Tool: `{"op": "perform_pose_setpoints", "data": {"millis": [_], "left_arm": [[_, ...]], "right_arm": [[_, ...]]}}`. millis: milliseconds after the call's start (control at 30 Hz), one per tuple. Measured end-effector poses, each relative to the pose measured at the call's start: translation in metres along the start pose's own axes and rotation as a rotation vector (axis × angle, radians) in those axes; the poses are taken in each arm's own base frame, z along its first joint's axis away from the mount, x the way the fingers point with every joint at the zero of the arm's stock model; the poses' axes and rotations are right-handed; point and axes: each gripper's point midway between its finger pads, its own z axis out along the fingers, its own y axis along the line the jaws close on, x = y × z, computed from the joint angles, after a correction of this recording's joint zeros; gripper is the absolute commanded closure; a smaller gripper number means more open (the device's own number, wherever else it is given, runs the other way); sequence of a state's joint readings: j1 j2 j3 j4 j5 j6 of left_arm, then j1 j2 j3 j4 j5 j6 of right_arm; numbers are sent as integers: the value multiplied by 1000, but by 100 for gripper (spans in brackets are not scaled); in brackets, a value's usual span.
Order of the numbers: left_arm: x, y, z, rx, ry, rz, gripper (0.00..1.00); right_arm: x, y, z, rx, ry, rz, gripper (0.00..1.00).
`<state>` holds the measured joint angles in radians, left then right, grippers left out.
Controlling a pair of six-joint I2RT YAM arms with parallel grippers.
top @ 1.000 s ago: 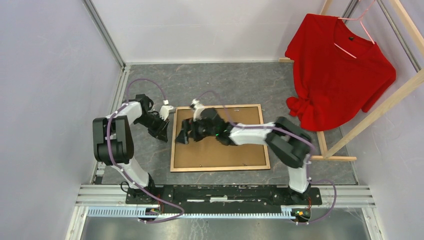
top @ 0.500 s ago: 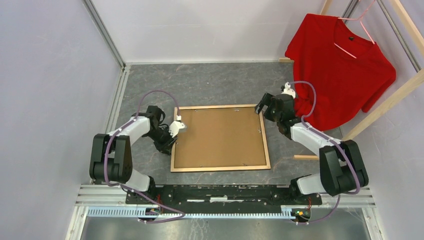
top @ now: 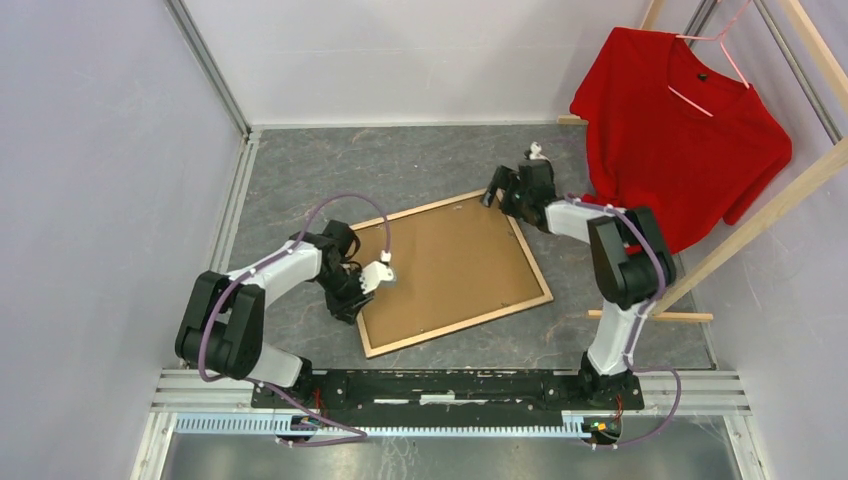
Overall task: Put the photo into the frame
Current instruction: Adjust the photo frame at the center of the board.
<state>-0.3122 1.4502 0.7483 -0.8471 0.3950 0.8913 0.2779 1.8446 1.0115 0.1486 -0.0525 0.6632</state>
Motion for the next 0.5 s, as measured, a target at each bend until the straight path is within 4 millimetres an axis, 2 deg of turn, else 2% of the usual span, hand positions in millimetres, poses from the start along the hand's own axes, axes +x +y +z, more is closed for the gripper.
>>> {"op": "perform_pose_setpoints", "data": {"millis": [100, 200, 300, 367, 433, 500], "left_arm": [[0, -21, 5, 68, 53, 44, 59], [-1, -44, 9, 158, 107, 82, 53], [0, -63, 9, 233, 141, 92, 48], [-2, -67, 6, 247, 144, 97, 47], [-8, -65, 1, 245, 139, 104, 44], [-14, -63, -6, 237, 129, 113, 44]], "right_arm": [[-12, 31, 32, -29, 7, -48, 2], [-18, 72, 62, -95, -4, -92, 2], [-15, 100, 77, -147, 13, -120, 2], [-16, 116, 85, -173, 37, -135, 2], [-18, 125, 87, -187, 52, -152, 2], [-22, 124, 80, -186, 54, -152, 2]]}}
